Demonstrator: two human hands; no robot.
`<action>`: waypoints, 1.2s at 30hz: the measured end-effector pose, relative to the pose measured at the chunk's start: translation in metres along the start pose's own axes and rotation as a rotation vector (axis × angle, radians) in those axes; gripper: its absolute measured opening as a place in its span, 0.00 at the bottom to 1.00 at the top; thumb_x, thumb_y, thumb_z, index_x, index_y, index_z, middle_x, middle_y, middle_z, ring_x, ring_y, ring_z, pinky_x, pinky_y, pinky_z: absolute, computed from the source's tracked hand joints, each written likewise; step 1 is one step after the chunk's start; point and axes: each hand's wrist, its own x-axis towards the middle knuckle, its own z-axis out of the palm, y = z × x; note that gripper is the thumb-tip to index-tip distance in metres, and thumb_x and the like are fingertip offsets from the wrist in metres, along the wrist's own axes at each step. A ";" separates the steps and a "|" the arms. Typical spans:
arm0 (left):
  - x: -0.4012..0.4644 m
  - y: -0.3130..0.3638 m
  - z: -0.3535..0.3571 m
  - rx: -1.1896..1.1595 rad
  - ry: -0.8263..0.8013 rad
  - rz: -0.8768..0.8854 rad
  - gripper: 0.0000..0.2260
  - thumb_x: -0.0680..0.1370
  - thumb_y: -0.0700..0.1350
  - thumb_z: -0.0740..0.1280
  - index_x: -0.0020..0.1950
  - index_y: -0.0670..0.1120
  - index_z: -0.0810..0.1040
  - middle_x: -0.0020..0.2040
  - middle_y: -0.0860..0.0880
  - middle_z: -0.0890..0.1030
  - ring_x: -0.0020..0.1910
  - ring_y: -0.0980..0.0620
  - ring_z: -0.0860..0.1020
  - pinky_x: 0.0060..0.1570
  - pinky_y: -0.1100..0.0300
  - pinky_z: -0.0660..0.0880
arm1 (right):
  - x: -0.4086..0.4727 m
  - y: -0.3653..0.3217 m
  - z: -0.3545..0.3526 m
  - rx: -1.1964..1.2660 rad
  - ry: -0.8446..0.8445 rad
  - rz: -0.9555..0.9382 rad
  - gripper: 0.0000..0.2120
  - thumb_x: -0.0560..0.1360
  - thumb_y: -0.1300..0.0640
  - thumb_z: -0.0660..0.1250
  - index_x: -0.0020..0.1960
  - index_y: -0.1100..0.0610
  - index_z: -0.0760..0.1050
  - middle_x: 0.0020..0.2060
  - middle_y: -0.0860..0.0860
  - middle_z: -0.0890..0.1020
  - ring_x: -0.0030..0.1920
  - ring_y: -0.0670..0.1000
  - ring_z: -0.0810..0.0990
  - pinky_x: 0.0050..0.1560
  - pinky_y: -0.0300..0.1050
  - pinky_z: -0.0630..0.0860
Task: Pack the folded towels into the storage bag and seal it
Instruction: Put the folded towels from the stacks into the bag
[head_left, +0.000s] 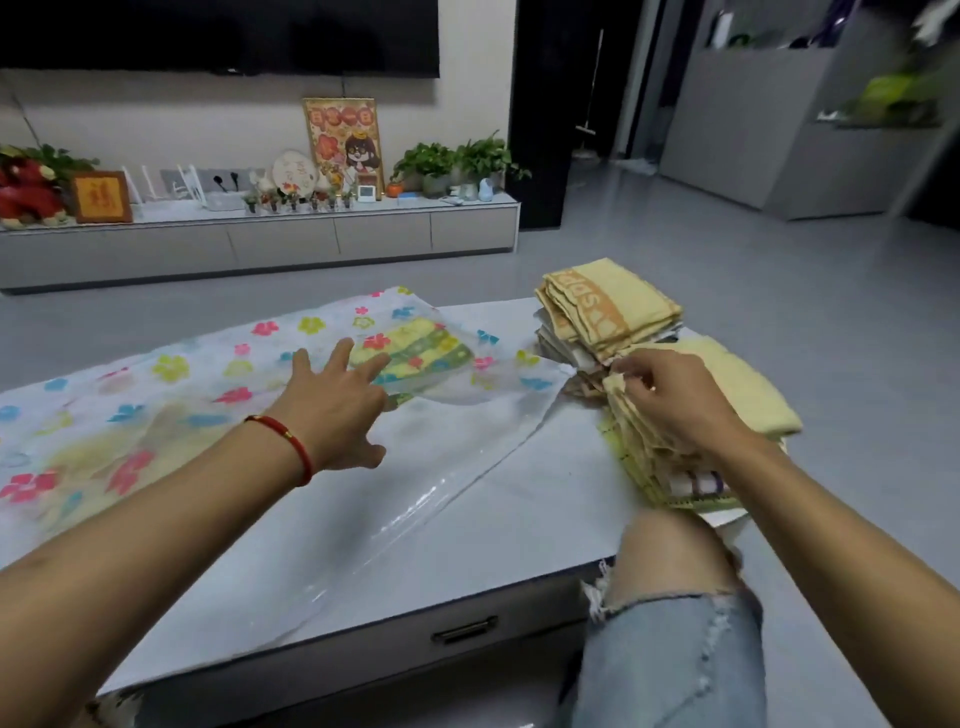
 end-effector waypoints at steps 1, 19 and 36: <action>0.007 0.006 0.004 -0.001 -0.025 0.002 0.30 0.70 0.66 0.66 0.71 0.60 0.70 0.79 0.48 0.56 0.76 0.35 0.51 0.66 0.29 0.59 | 0.008 0.022 -0.008 -0.069 0.063 0.044 0.15 0.76 0.63 0.65 0.60 0.56 0.84 0.55 0.57 0.87 0.56 0.60 0.82 0.54 0.52 0.77; 0.016 -0.013 -0.017 -0.071 -0.019 -0.049 0.37 0.69 0.72 0.63 0.75 0.59 0.63 0.75 0.58 0.67 0.76 0.42 0.60 0.65 0.34 0.66 | 0.052 0.116 -0.052 0.114 -0.264 0.479 0.22 0.72 0.57 0.78 0.61 0.43 0.77 0.63 0.55 0.74 0.52 0.57 0.77 0.42 0.49 0.77; 0.026 -0.072 -0.088 -0.124 0.121 -0.059 0.40 0.72 0.62 0.70 0.78 0.49 0.58 0.80 0.55 0.56 0.71 0.42 0.65 0.61 0.38 0.73 | 0.027 -0.060 0.007 1.106 -1.014 0.071 0.23 0.77 0.71 0.63 0.68 0.53 0.79 0.67 0.55 0.82 0.61 0.59 0.83 0.55 0.53 0.83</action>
